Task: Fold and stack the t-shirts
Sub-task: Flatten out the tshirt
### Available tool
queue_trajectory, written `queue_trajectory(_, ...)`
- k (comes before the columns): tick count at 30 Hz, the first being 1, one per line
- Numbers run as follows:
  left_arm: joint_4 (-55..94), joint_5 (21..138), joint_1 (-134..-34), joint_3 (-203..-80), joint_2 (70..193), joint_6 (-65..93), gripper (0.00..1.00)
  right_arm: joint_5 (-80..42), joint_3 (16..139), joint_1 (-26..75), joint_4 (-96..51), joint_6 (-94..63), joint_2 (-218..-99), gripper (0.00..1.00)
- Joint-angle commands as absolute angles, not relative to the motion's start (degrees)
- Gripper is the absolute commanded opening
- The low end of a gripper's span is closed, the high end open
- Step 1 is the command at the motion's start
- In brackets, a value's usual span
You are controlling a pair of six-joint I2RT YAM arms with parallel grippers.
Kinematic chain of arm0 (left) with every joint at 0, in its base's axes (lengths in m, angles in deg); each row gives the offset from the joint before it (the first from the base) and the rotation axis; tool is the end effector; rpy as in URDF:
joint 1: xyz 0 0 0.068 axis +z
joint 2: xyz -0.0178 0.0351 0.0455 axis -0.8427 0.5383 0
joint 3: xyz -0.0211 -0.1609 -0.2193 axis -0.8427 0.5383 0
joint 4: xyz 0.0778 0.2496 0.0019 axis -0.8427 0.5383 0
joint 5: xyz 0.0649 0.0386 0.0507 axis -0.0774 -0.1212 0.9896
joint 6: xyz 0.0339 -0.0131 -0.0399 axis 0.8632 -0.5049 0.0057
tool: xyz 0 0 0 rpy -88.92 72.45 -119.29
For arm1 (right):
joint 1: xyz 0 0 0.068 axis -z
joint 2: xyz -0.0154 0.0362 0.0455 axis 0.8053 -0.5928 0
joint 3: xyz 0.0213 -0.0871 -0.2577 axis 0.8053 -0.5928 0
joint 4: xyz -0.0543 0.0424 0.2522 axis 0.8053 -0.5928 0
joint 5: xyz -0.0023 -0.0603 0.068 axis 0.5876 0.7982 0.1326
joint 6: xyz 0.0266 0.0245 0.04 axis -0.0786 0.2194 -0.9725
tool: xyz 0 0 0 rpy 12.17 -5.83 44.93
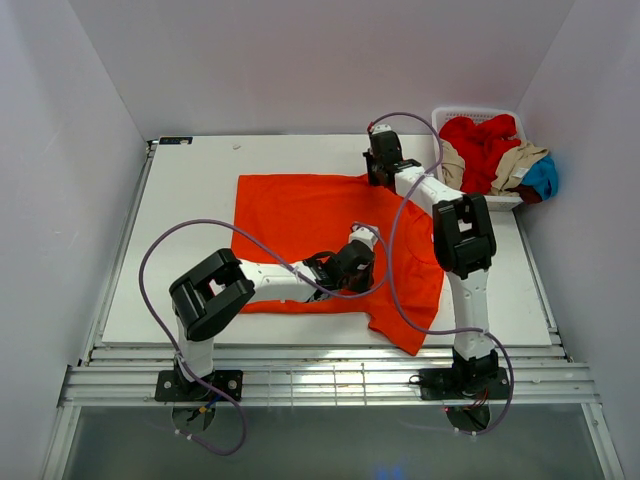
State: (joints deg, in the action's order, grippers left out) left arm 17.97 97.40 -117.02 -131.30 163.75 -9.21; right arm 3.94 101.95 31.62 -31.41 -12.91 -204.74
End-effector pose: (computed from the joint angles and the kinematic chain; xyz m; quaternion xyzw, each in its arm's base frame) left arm 0.2048 -0.3372 0.1581 0.1604 0.8972 -0.2447 0.3307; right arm 0.4787 0.1837 0.2011 -0.0798 0.8839 -0.0136 0.4606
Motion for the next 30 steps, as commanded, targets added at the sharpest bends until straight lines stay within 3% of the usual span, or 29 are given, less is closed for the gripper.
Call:
queue_trajectory(1,16.2,97.6,-117.2,-130.2,162.6,-10.7,0.00,2.1,107.3,32.4,-33.8,-12.3,-208.4,0.08)
queue_trajectory(16,15.7,98.3,-119.6,-125.7,163.8,-14.2,0.00,1.7,111.4,32.9,-33.6,-13.0,-214.5,0.08)
queue_trajectory(30,14.4,97.5,-122.0,-119.1,166.1,-19.7,0.00,9.2,119.6,34.2,-26.8,-16.5,-217.1,0.08)
